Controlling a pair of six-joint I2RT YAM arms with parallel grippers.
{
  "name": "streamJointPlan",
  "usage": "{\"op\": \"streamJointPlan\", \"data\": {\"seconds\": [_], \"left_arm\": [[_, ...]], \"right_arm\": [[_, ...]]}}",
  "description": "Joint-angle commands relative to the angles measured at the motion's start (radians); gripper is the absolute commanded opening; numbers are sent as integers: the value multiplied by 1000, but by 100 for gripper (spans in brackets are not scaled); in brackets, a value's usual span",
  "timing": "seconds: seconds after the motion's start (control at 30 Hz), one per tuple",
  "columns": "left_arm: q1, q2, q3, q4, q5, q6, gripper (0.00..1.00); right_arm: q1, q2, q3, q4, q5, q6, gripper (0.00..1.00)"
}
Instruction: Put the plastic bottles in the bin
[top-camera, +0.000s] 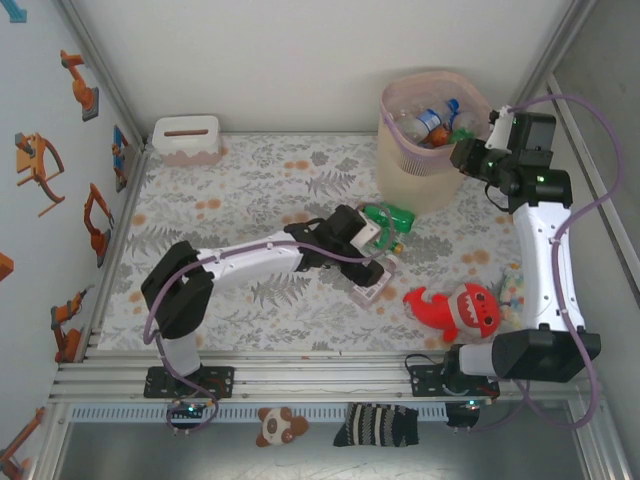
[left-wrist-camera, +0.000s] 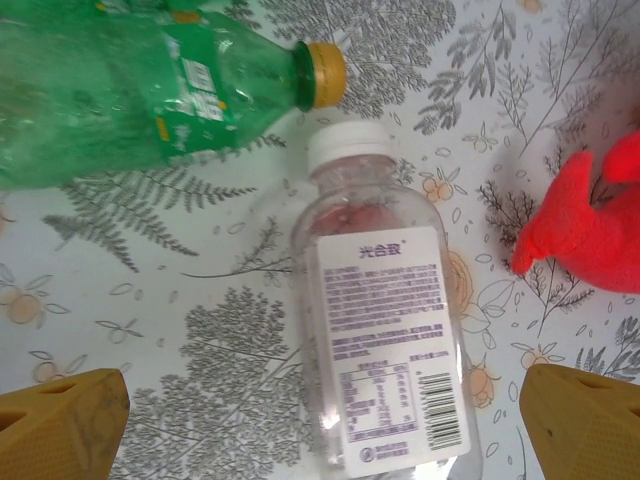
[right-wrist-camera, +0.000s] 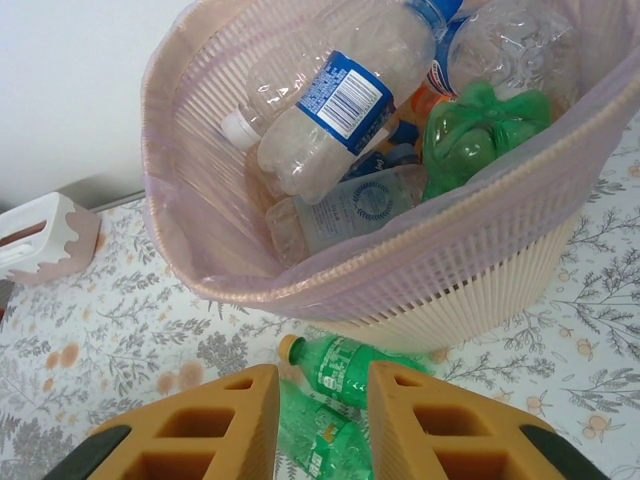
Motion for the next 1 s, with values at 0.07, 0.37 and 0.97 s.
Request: {"op": "streamJointPlan", "data": {"seconds": [0.07,0.37,0.97], "left_arm": [[-49,72,86,-107,-111,-35,99],[-108,224,206,-200,-136,-9,97],[-139,275,195,-251,-198,-5,65]], "right_arm": [[4,-36,-11,-18,8,-28,29],[4,-48,-1,-28,2,-33,29],[6,-51,-8,-26,-12,-26,29]]}}
